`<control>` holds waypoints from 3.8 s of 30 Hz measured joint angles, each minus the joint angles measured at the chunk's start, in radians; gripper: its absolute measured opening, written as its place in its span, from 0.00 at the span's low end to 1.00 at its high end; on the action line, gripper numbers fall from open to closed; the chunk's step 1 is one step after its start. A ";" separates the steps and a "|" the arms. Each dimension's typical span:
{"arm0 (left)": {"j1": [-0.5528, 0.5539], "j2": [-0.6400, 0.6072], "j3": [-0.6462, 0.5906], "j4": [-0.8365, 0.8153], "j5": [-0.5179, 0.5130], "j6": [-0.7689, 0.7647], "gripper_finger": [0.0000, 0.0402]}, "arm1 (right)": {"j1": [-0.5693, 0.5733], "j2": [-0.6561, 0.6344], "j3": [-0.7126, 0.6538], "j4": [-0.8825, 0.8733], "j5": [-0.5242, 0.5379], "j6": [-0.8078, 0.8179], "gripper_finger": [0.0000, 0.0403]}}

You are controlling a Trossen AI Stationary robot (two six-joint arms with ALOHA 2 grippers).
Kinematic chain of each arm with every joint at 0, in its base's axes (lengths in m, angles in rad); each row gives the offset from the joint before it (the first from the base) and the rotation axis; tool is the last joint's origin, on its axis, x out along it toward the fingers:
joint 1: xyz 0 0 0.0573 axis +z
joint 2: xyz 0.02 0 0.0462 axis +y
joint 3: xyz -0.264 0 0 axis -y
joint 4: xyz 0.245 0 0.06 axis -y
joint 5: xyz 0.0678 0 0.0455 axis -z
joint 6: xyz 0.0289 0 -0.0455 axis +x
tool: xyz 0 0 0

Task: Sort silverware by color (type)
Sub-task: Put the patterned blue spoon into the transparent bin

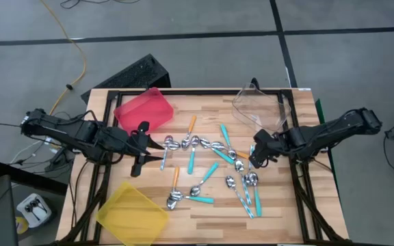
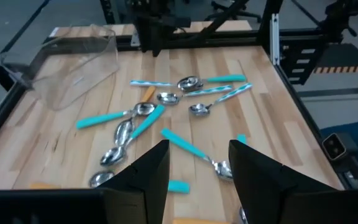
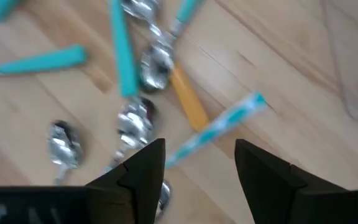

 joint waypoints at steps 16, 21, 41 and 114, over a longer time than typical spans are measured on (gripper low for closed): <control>0.002 -0.007 -0.002 -0.005 -0.073 -0.123 0.38 | 0.001 0.214 0.000 -0.055 0.030 0.252 0.50; 0.002 -0.007 -0.002 -0.006 -0.072 -0.142 0.38 | -0.040 0.306 0.000 -0.044 -0.024 0.249 0.54; 0.002 -0.006 -0.002 -0.005 -0.046 -0.139 0.38 | -0.048 0.341 -0.136 0.294 -0.040 0.351 0.61; 0.002 -0.006 -0.002 -0.005 -0.184 -0.124 0.38 | -0.824 0.047 0.163 0.252 0.268 -0.947 0.15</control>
